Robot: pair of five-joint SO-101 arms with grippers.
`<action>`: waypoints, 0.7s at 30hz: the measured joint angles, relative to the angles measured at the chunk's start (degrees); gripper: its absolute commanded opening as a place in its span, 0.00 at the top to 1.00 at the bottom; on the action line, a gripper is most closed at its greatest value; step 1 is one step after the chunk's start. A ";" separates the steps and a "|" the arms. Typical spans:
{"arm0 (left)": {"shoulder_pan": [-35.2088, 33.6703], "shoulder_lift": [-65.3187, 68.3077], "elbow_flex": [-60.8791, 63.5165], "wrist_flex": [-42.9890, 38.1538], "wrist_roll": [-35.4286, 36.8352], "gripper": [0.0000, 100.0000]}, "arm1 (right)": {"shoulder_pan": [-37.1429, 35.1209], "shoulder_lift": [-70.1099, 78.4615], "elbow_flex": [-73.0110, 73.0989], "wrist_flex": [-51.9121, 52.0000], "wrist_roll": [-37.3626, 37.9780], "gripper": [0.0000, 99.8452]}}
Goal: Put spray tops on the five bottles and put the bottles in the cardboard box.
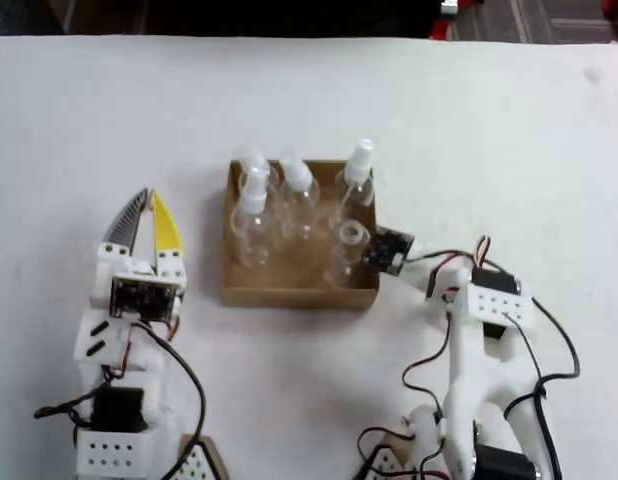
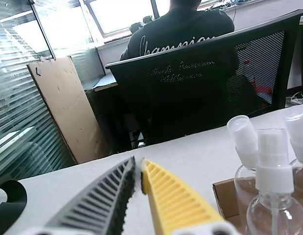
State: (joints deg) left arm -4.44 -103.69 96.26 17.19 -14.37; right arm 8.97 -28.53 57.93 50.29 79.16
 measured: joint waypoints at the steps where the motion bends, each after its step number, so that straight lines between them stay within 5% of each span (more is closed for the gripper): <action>1: 0.00 0.00 0.00 0.00 0.00 0.98 | 0.00 -0.18 -0.62 0.88 -0.09 0.84; 9: 0.00 0.00 0.00 0.00 0.00 0.98 | 6.24 -15.12 -2.29 5.19 0.35 0.84; 15: 0.00 0.00 0.00 0.00 0.00 0.98 | 14.86 -23.30 0.53 3.60 10.64 0.84; 21: 0.00 0.00 0.00 0.00 0.00 0.98 | 16.44 -22.86 5.36 2.20 12.57 0.84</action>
State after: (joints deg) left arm -4.44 -103.69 96.26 17.19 -14.37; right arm 25.41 -51.38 63.30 52.48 91.74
